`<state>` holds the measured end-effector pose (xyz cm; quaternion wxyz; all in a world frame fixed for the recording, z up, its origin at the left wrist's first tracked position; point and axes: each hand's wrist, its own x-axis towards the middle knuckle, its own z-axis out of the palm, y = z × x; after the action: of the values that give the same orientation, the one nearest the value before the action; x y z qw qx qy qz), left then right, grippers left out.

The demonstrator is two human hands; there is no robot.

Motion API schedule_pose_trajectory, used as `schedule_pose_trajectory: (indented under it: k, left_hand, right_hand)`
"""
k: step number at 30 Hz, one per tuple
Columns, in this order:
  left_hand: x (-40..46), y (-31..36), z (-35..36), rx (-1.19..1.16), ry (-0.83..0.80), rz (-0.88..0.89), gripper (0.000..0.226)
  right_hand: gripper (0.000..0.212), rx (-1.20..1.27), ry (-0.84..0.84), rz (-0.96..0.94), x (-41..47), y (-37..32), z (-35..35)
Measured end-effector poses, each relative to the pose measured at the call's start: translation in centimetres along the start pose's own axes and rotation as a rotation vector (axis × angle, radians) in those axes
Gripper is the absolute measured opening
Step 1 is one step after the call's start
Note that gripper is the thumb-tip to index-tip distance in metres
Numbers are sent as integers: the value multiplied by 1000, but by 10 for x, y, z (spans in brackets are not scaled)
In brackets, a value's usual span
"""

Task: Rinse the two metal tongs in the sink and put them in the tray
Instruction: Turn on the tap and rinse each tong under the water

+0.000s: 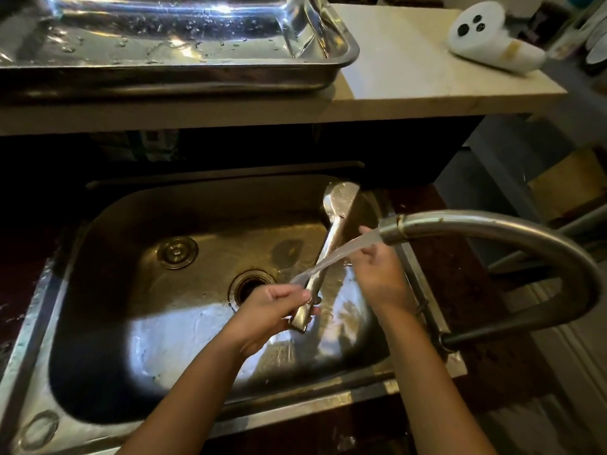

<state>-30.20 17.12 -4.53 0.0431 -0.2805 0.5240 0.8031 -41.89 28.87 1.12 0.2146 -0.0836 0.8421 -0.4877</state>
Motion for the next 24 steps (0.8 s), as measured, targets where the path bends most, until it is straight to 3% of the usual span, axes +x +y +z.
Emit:
schedule_pose_trajectory:
  k: [3,6,14,19,24]
  left_hand:
    - [8,0,5,-60,54,-10,21]
    - [15,1,7,-117,63,3,24]
    - [30,-1,11,-213,48,-32,17]
    - [30,-3,7,-199,81,-50,21]
    - [24,-2,9,-193,76,-50,22]
  right_hand:
    - [28,-359,204,-153,-25,17,-16]
    - [29,-507,295,-300,-46,34,-26]
    - [31,-326,277,-182,-50,44,-34]
    - [28,-187,297,-241,-54,32,-30]
    - [27,-288,316,-303,-66,31,-20]
